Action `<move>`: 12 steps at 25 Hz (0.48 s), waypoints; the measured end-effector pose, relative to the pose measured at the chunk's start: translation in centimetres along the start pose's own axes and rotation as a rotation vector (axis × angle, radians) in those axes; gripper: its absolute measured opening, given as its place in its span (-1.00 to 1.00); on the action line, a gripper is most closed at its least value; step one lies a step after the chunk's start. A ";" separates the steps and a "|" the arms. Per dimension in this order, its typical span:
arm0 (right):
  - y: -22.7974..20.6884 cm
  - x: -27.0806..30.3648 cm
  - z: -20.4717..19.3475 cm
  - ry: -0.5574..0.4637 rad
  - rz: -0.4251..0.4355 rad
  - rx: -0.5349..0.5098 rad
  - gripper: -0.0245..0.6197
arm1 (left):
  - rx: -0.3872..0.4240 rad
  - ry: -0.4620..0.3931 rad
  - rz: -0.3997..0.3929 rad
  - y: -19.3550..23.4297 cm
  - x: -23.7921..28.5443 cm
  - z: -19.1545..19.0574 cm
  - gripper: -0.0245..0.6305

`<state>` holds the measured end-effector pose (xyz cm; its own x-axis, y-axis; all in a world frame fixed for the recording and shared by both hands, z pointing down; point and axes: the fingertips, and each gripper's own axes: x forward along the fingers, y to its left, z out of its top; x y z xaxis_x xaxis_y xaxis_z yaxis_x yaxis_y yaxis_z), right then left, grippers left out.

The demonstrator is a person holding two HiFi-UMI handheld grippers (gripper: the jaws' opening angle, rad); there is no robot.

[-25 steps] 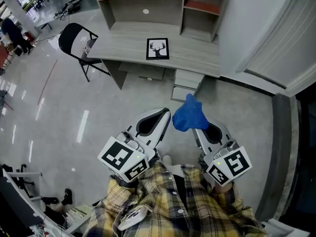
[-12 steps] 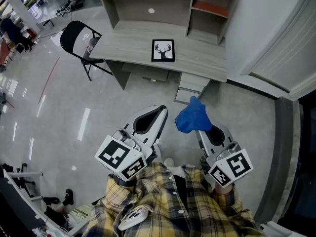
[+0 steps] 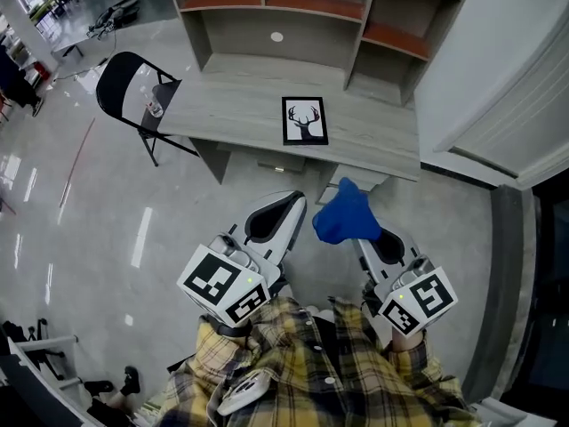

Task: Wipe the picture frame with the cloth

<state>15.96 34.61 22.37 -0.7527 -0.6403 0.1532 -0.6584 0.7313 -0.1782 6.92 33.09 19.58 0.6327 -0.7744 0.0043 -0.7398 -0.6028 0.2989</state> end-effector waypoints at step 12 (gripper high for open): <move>-2.1 9.6 0.5 0.029 -0.106 0.077 -0.80 | -0.003 0.075 -0.002 11.1 -0.5 1.3 -0.91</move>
<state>10.06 26.80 23.72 -0.6793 -0.7053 0.2029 -0.7330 0.6390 -0.2332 -1.90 26.49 21.66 0.6497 -0.7564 0.0755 -0.7379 -0.6037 0.3018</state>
